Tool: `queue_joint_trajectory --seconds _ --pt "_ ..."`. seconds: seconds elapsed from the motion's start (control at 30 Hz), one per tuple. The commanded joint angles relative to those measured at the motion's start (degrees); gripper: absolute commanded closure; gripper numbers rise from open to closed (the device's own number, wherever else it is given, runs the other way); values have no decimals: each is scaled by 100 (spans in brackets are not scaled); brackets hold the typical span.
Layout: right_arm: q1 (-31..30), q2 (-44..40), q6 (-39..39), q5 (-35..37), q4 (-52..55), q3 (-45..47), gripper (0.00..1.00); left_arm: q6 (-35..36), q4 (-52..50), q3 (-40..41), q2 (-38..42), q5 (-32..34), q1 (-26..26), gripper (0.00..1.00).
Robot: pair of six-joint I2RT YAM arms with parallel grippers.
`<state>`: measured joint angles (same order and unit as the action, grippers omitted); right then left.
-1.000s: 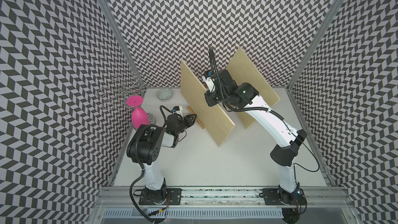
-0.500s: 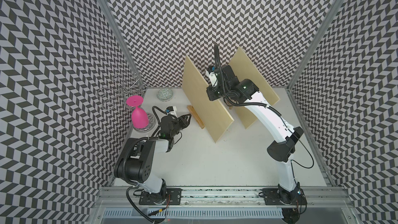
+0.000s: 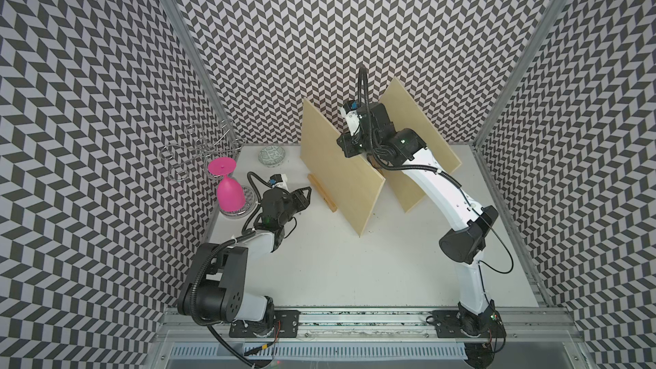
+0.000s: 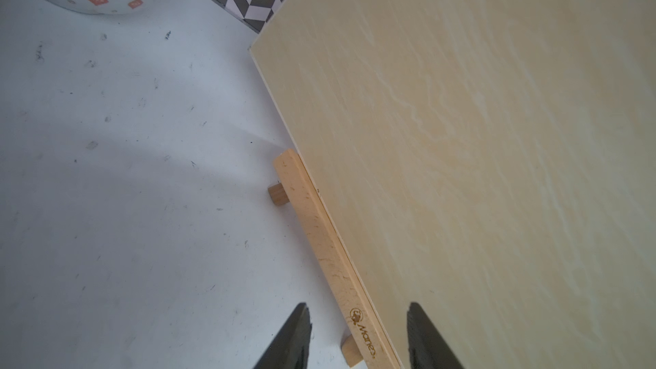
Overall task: Assemble the easel
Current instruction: Place the drawing board on the easel, then reset both arms
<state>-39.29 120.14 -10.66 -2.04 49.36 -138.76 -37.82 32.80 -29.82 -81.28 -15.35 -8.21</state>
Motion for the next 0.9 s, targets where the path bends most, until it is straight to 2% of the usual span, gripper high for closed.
queue_joint_trajectory --seconds 0.0,0.07,0.13,0.3,0.4,0.57,0.67,0.77,0.87 --pt "-9 210 -104 -277 -369 135 69 211 -407 -39 229 322 26 53" --pt "0 174 -105 -141 -331 145 67 296 -547 -9 354 355 36 53" --pt "13 32 -117 94 -388 217 60 366 -660 67 518 528 43 52" --pt "170 -462 -89 361 -649 341 50 594 -1089 86 872 994 70 49" --pt "236 -913 -60 446 -813 435 45 668 -1118 140 1096 1215 65 44" --pt "409 -1981 12 754 -1015 1096 27 806 -1241 101 1268 1398 75 37" --pt "658 -3065 -59 1209 -1357 2119 13 999 -1403 86 1404 1684 93 31" --pt "1361 -4321 -194 1790 -1910 3447 0 1239 -1569 108 1558 2122 117 20" --pt "2356 -5537 -232 2694 -2621 4980 1 1427 -1356 368 1794 2482 224 13"
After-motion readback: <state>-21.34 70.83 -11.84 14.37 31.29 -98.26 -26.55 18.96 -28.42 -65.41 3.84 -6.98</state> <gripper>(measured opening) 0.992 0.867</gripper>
